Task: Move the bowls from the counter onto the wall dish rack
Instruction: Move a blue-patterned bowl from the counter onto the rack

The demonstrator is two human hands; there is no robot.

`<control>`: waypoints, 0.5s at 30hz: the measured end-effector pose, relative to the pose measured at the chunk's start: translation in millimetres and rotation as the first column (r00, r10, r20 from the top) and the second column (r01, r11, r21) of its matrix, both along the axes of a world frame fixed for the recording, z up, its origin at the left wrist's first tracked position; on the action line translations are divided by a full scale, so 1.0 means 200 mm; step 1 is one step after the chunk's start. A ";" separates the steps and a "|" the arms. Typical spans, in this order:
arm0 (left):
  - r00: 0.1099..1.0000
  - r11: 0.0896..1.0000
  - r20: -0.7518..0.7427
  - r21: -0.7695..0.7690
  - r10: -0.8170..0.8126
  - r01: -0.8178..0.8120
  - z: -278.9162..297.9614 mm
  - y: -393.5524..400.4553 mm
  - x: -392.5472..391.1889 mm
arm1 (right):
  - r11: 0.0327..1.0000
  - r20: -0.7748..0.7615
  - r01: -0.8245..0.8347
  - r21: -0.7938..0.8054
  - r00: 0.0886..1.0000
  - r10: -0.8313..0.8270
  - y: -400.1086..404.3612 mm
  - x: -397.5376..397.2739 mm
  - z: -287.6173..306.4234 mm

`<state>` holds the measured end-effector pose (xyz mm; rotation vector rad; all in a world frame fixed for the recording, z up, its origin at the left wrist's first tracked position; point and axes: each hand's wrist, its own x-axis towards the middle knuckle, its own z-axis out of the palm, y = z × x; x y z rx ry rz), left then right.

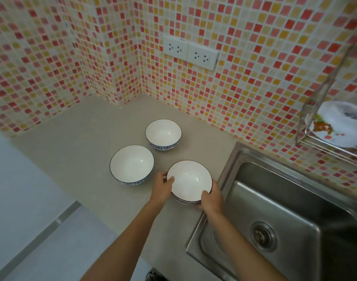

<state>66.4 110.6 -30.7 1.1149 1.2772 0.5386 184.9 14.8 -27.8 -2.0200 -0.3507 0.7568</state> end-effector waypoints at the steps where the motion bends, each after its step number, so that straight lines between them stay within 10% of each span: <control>1: 0.997 0.997 0.077 -0.078 0.010 -0.004 0.02 0.00 0.01 | 1.000 -0.014 0.003 0.030 1.000 -0.002 -0.01 0.01 0.01; 8: 0.925 0.952 0.371 -0.244 -0.086 0.187 0.33 -0.02 0.17 | 0.979 0.028 -0.058 0.195 0.998 0.053 -0.12 0.21 0.35; 15: 0.868 0.964 0.466 -0.103 -0.171 0.245 0.75 -0.08 0.49 | 0.958 0.587 -0.011 0.285 0.792 -0.166 -0.38 0.64 1.02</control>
